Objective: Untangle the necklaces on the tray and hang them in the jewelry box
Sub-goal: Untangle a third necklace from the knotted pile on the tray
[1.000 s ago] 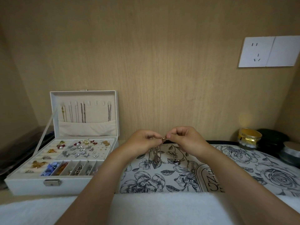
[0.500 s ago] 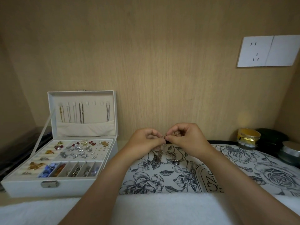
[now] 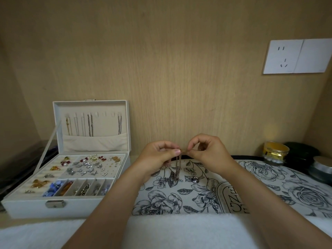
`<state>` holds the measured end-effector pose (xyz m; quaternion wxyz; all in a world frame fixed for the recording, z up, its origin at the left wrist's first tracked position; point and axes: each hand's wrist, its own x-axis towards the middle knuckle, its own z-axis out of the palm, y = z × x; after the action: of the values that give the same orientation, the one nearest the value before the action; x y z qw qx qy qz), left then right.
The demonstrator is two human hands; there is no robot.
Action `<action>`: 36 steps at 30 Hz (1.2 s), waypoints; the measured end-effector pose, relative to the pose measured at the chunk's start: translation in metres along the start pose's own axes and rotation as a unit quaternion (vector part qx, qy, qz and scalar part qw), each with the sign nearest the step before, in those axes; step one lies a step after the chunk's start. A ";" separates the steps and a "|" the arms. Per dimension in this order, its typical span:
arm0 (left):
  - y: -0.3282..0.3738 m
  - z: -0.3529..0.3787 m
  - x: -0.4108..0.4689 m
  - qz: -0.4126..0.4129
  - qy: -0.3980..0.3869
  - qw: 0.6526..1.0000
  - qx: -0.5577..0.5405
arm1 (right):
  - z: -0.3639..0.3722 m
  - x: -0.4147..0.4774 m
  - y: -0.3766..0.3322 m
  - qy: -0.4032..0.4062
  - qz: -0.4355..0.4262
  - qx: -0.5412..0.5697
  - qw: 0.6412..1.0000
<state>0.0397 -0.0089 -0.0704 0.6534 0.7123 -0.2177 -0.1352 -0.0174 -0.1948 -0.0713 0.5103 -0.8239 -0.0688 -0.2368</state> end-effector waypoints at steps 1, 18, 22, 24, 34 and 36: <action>0.000 -0.001 0.000 0.001 0.002 1.000 -0.002 | 0.000 -0.001 0.000 -0.009 0.006 -0.002 1.000; 0.007 -0.006 -0.002 0.033 -0.032 0.997 0.056 | 0.002 -0.002 0.002 -0.098 0.091 0.029 0.991; 0.010 -0.010 0.002 0.043 -0.048 0.992 0.106 | 0.001 -0.001 -0.002 -0.098 0.095 0.036 0.990; 0.011 -0.014 0.003 0.049 -0.033 0.979 0.197 | -0.001 -0.001 -0.003 -0.080 0.104 0.036 0.991; 0.002 -0.019 0.012 0.006 0.019 0.954 0.300 | -0.001 0.000 -0.003 -0.031 0.125 0.034 0.991; 0.001 -0.013 0.015 -0.043 0.032 0.983 0.178 | 0.000 0.000 -0.003 -0.034 0.128 0.037 0.991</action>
<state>0.0588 -0.0054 -0.0666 0.5166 0.8298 -0.1861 -0.0996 -0.0184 -0.1933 -0.0690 0.5640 -0.8140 0.0110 -0.1386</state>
